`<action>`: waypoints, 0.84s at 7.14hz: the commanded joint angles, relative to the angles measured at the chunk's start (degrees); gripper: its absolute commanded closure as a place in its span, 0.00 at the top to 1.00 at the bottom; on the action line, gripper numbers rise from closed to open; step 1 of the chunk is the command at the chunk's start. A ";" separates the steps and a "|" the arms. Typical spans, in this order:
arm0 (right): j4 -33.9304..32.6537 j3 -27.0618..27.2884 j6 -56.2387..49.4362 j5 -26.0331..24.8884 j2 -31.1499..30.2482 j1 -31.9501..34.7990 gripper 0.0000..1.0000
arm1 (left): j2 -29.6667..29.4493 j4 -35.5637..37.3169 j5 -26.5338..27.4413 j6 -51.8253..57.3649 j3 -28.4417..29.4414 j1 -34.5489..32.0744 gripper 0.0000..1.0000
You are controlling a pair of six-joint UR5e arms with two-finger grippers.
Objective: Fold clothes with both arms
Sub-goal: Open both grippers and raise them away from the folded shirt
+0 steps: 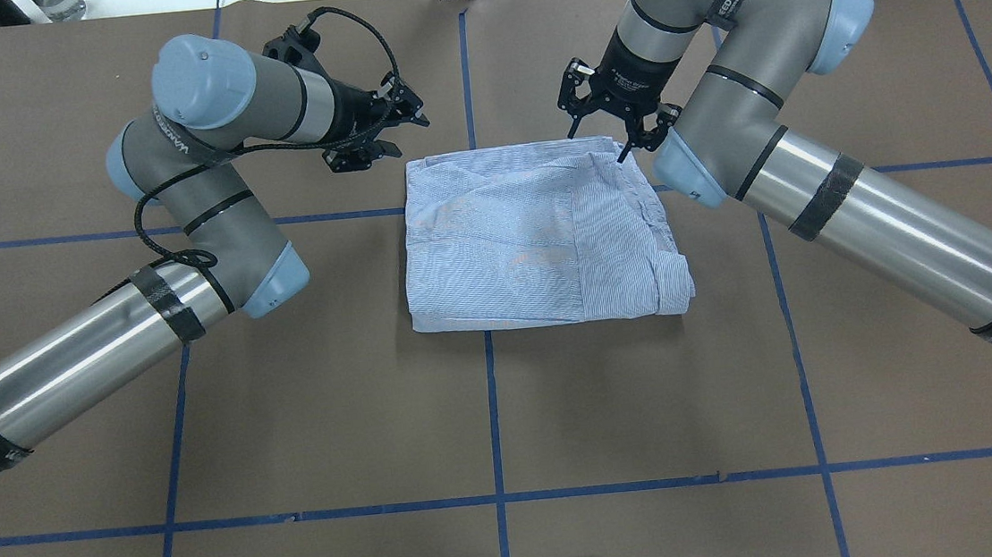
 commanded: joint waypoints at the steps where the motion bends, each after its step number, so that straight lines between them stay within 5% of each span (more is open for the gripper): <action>1: 3.40 0.56 -0.47 -0.23 -0.08 -0.59 1.00 | 0.50 0.44 -2.05 0.65 -0.23 -1.58 1.00; 3: 9.65 2.49 -4.91 -4.07 -1.66 -0.86 1.00 | 8.62 0.62 -6.54 5.36 -7.39 -4.47 1.00; 6: 9.13 5.91 -31.58 -4.99 -11.02 7.89 1.00 | 22.59 1.23 -6.73 28.36 -19.69 -10.01 1.00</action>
